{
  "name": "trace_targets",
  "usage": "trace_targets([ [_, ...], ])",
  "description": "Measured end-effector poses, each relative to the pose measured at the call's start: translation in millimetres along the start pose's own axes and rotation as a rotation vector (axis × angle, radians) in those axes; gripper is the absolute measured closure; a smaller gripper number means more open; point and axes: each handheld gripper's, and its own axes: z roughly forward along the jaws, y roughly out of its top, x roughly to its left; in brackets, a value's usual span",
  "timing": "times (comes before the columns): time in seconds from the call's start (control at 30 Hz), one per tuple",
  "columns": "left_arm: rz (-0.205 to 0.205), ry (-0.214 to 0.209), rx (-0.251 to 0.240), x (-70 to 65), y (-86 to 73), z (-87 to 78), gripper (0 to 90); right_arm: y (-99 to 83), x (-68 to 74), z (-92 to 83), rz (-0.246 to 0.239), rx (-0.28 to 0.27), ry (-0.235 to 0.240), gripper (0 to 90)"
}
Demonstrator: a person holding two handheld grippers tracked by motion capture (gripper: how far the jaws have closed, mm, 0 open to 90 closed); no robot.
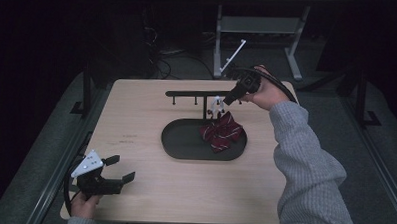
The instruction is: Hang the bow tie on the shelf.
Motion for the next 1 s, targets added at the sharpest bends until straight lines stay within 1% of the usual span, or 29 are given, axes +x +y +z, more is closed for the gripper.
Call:
trace_targets([
  [0.1, -0.003, 0.000, -0.001, 0.1, -0.2, -0.2, 13.1, -2.8, -0.6, -0.8, 0.003, -0.012, 0.005, 73.1],
  [0.33, -0.001, 0.002, -0.001, 0.2, -0.2, -0.5, 13.1, -14.8, -0.2, -1.6, 0.018, -0.017, 0.015, 71.0],
  [0.53, -0.001, 0.003, 0.000, -0.4, -0.1, -0.5, 13.1, -20.1, 1.8, -3.7, 0.020, -0.023, 0.015, 70.7],
  [0.63, -0.002, 0.003, 0.001, -0.6, -0.1, -0.2, 13.1, -24.5, 4.0, -4.8, 0.013, -0.029, 0.018, 70.3],
  [0.73, -0.002, 0.003, 0.001, -0.6, -0.1, -0.3, 13.1, -26.6, 5.0, -5.1, 0.019, -0.031, 0.025, 69.3],
  [0.77, -0.001, 0.003, 0.002, -0.4, -0.1, -0.2, 13.1, -27.7, 5.2, -4.8, 0.021, -0.035, 0.034, 69.1],
  [1.0, -0.001, 0.010, 0.004, 0.0, -0.2, -0.5, 13.1, -34.6, 9.1, -6.0, 0.019, -0.043, 0.033, 68.7],
])
